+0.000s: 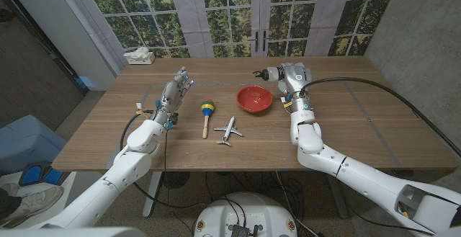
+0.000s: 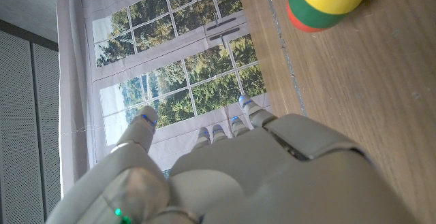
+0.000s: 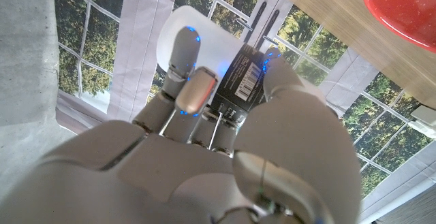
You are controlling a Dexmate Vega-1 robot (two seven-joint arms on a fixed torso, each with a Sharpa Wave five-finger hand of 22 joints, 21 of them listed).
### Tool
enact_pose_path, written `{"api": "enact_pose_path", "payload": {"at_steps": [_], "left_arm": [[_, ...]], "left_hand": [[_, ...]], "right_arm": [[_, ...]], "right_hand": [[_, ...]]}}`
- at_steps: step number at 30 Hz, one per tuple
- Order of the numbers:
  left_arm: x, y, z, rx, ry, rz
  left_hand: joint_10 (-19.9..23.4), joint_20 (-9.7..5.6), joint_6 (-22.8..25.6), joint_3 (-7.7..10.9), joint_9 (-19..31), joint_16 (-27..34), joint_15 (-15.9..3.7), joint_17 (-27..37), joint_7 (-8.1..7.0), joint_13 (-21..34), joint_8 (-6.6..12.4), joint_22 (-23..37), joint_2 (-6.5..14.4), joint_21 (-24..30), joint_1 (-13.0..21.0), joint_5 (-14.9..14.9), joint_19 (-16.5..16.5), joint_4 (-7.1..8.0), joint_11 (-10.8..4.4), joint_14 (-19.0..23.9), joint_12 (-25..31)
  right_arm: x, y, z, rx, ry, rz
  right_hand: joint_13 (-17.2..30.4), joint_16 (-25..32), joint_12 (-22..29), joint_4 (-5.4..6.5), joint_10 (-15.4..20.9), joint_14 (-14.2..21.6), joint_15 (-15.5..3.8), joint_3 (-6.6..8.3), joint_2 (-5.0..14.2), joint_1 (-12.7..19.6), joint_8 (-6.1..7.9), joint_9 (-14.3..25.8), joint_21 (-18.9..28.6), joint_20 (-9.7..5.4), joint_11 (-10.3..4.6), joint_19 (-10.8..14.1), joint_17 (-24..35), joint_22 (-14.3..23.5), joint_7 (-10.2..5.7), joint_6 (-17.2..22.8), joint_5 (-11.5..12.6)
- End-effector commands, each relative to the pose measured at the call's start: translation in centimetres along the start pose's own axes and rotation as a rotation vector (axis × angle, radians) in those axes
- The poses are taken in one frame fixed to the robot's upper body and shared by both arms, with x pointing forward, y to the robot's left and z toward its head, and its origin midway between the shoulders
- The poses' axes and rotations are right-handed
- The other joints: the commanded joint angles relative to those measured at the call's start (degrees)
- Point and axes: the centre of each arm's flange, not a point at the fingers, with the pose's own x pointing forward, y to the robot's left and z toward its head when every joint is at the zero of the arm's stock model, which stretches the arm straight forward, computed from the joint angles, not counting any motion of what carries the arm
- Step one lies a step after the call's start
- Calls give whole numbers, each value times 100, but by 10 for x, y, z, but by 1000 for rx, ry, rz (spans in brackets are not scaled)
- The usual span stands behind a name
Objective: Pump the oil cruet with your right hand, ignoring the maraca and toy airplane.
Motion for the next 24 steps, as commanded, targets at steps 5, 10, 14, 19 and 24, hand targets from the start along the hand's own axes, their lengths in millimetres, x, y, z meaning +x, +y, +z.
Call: {"api": "enact_pose_path", "payload": {"at_steps": [5,10,14,19,24], "left_arm": [[-4,-2,1,-2,-7,2],[-5,-3,0,-2,-6,7],[-6,-4,0,-2,-7,5],[-6,-5,1,-2,-9,5],[-7,-5,0,-7,-10,6]], "left_hand": [[-252,-344,17,7,27,2,-511,14,9,9,15,18,153,-30,-47,-22,9,-40,33,-437,5],[-252,-343,18,7,27,1,-512,14,8,9,14,19,155,-30,-48,-21,9,-41,39,-438,6],[-251,-346,20,8,27,1,-509,15,9,9,14,19,157,-30,-49,-20,7,-42,35,-438,7],[-252,-349,21,8,27,0,-510,15,9,9,13,19,158,-30,-51,-20,7,-43,37,-441,6],[-249,-348,21,8,27,0,-510,15,10,9,12,19,159,-29,-52,-19,9,-44,38,-441,8]], "right_arm": [[4,-1,4,-90,-55,2],[6,-2,5,-121,-65,6],[7,-3,6,-136,-54,-9],[8,-2,7,-176,-41,-11],[7,-1,9,-190,-51,1]], "right_hand": [[43,-34,-18,271,208,6,-4,368,641,-63,-20,25,27,-562,-228,-63,13,9,-259,215,44],[58,-37,-29,256,198,1,-4,398,652,-29,-37,26,30,-564,-239,-87,13,10,-287,194,44],[72,-43,-43,249,184,-10,-2,421,653,-5,-47,26,36,-564,-256,-109,12,11,-304,194,41],[87,-55,-87,242,129,-32,-2,459,642,32,-108,27,50,-562,-264,-146,11,10,-343,104,35],[98,-60,-107,237,92,-41,-3,480,647,56,-123,28,44,-563,-265,-162,10,-10,-355,95,35]]}}
